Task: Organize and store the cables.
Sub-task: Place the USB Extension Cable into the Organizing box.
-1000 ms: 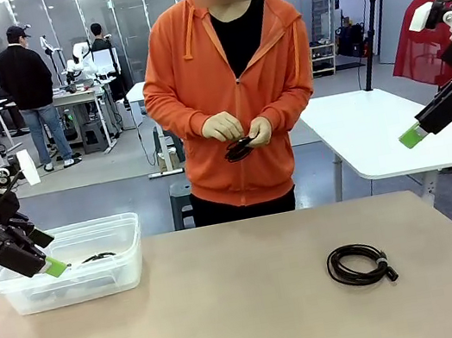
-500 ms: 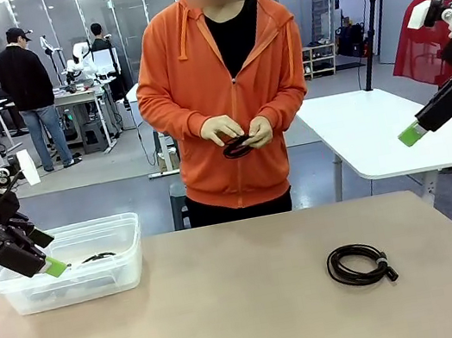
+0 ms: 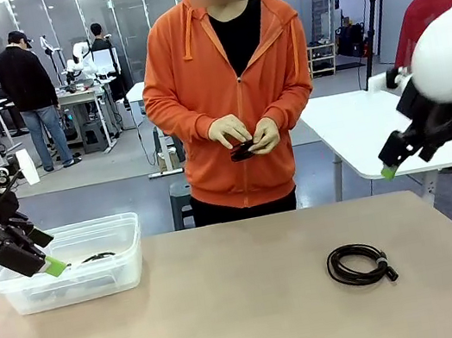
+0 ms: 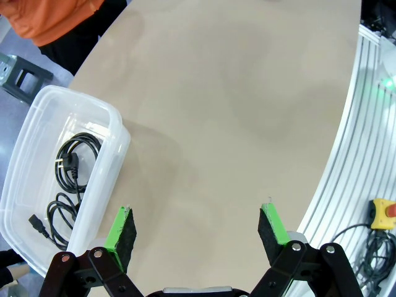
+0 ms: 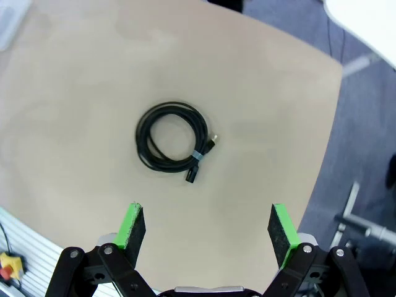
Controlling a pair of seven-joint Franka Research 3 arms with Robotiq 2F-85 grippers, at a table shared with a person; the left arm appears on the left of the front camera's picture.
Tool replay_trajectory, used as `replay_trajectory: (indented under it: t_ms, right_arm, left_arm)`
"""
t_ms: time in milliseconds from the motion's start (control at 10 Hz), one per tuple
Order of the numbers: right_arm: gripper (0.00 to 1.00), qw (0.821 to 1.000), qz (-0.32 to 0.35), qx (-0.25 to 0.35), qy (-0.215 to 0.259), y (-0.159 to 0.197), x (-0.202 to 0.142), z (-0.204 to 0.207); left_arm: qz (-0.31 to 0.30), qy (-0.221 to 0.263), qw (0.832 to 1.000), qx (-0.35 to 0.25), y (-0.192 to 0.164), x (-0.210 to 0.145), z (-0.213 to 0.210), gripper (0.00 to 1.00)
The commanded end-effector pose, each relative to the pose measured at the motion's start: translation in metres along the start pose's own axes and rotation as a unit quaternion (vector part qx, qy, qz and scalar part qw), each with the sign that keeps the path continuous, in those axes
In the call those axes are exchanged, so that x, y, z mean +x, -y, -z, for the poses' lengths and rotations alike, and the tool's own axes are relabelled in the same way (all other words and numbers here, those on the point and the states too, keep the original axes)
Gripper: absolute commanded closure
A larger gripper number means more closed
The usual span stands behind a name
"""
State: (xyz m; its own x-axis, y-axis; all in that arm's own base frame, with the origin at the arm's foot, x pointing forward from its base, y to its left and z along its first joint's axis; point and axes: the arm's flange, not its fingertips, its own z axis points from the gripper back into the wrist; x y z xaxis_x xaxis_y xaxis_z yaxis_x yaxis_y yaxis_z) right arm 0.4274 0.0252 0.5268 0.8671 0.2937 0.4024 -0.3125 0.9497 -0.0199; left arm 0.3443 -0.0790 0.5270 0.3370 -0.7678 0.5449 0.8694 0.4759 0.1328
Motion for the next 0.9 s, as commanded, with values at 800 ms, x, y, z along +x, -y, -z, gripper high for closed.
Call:
replay_trajectory:
  t_ms: [800]
  right_arm:
    - [0.00,0.973,0.194,-0.071,-0.104,-0.007,-0.008,0.169]
  left_arm:
    - [-0.005,0.000,1.000,0.003,0.000,0.000,-0.002,0.00]
